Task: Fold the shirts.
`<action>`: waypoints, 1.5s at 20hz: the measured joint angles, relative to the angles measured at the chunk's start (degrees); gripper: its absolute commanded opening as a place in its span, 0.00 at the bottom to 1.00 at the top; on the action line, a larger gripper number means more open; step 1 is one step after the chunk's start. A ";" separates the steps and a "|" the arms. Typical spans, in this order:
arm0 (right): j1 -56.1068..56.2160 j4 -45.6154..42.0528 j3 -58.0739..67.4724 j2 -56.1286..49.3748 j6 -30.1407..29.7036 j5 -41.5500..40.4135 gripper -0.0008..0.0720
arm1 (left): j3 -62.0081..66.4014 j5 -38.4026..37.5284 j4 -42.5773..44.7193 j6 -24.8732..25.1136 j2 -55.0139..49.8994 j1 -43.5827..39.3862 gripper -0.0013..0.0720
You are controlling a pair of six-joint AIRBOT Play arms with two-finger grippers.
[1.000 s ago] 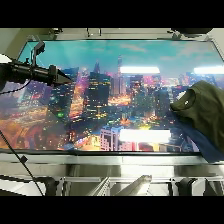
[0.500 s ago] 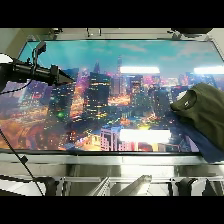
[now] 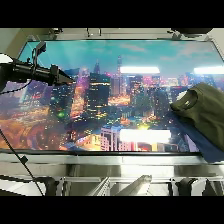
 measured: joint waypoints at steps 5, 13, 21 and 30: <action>0.46 19.56 6.05 -0.07 -5.77 0.94 0.98 | 0.00 1.40 -0.20 0.11 0.00 0.00 0.03; 6.95 46.73 7.52 -2.01 -14.19 -1.97 0.03 | 0.00 0.72 -0.44 0.35 0.00 0.00 0.03; 8.96 38.45 -1.86 6.88 -13.79 2.89 0.03 | -0.39 -2.45 -0.46 0.81 0.09 -1.64 0.03; 23.82 36.98 -16.20 12.94 -17.90 5.81 0.03 | -16.57 1.53 -0.42 3.78 7.65 -12.35 0.03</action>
